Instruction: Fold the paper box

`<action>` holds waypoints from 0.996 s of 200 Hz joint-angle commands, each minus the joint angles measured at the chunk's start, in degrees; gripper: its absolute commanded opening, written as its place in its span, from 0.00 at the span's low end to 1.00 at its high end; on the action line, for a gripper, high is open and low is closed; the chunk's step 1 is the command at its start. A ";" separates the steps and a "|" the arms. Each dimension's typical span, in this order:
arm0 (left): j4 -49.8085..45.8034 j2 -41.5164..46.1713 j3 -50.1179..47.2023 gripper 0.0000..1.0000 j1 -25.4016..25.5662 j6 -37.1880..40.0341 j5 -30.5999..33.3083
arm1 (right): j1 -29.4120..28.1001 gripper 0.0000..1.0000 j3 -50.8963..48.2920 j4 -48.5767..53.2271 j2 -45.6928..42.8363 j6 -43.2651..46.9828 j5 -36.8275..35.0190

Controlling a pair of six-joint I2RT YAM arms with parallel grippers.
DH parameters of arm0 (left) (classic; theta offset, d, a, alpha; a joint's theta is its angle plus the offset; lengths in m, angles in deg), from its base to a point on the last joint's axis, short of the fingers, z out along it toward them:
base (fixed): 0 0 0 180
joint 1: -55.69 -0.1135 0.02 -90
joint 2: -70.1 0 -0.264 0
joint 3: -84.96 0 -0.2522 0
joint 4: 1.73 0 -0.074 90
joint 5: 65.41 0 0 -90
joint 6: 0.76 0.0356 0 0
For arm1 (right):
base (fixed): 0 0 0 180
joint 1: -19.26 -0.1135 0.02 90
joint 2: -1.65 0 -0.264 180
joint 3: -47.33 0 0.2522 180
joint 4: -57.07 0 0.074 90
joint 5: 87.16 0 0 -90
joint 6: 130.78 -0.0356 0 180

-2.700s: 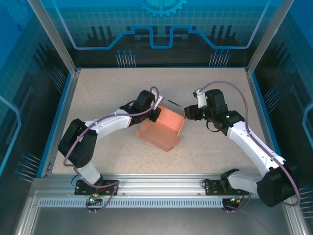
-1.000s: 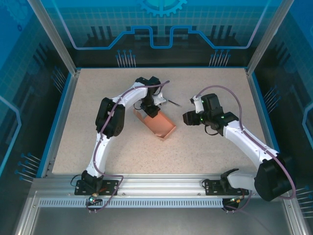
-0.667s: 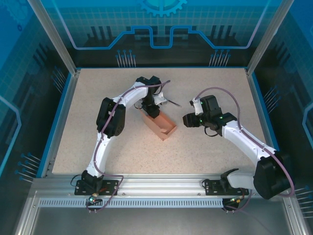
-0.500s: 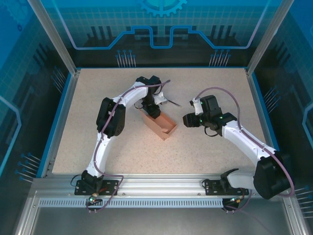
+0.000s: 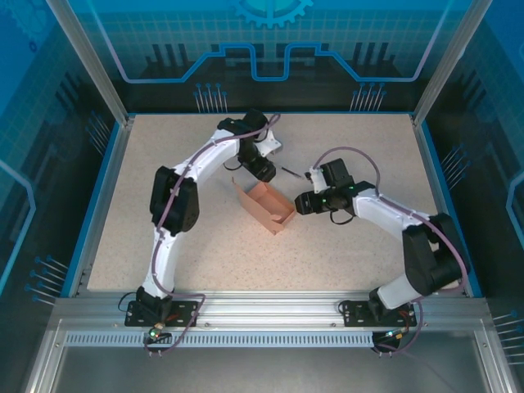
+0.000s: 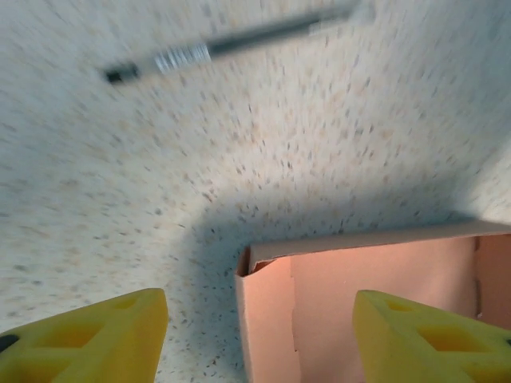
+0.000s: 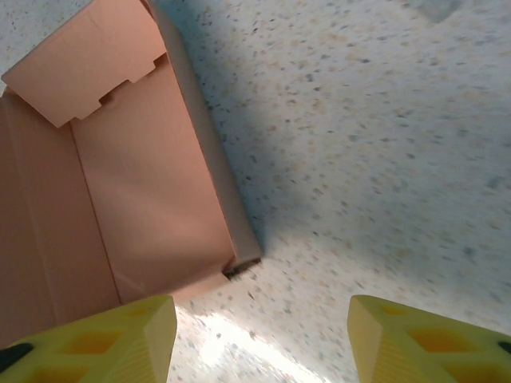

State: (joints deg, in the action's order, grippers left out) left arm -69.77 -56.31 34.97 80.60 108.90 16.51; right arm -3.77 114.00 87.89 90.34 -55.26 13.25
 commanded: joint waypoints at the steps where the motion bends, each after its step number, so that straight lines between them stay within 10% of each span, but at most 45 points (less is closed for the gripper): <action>1: 9.34 9.72 -6.83 0.65 -1.80 -5.93 -0.97 | -2.09 0.60 4.26 -2.79 4.27 -0.75 4.06; 116: 54.58 55.08 -67.61 0.68 -20.87 -42.28 3.48 | -3.63 0.58 3.30 -8.14 11.84 -3.56 13.25; 199: 63.49 53.15 -88.70 0.58 -20.84 -50.91 -0.97 | -11.06 0.58 -2.19 -16.20 8.36 -10.64 14.98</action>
State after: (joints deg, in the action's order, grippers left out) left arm -12.33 -0.42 -52.06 59.18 61.86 19.07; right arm -13.08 112.49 75.95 101.18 -62.97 26.43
